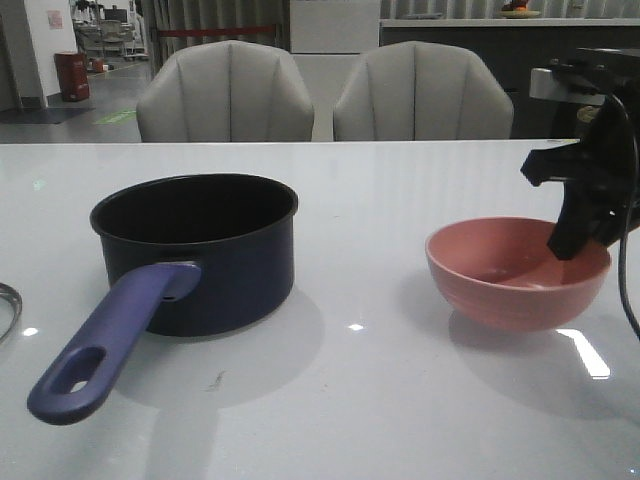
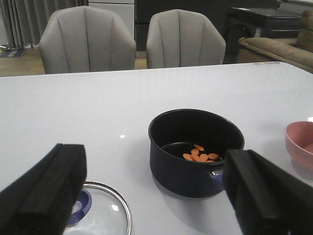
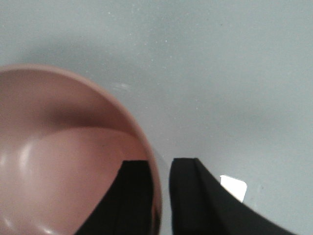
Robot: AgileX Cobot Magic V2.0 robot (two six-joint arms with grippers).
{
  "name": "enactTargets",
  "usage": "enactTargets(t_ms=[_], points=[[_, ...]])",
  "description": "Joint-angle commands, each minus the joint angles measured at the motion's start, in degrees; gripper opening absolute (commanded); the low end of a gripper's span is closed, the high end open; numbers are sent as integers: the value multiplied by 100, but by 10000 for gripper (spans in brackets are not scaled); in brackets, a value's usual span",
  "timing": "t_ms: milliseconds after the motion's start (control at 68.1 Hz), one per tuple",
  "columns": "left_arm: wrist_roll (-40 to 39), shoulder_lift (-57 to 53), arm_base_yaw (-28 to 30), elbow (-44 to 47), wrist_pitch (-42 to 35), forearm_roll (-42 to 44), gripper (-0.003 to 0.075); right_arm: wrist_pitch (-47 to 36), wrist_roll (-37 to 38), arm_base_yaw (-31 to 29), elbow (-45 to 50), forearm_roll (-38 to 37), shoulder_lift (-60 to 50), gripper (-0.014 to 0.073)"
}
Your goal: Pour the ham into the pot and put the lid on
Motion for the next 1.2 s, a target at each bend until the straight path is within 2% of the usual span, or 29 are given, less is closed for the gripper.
enactTargets(t_ms=[0,147,338,485,588,793,1043,1190], points=[[-3,57,-40,-142,-453,-50,617,-244,-45,-42,-159,-39,-232,393],[-3,57,-40,-142,-453,-50,617,-251,-50,-42,-190,-45,-497,496],[-3,57,-40,-142,-453,-50,617,-310,-55,-6,-160,-45,-1477,496],[-3,57,-40,-142,-453,-50,617,-799,-55,196,158,-45,-2565,496],[-3,57,-40,-142,-453,-50,617,-1440,-56,423,740,-45,-3448,496],[-3,57,-40,-142,-453,-50,617,-2147,-56,697,1960,-45,-4769,496],[-3,57,-40,-142,-453,-60,617,-2846,-48,779,3629,-8,-6711,496],[-3,57,-40,-142,-462,-60,617,-3630,-22,779,4567,154,-7874,496]])
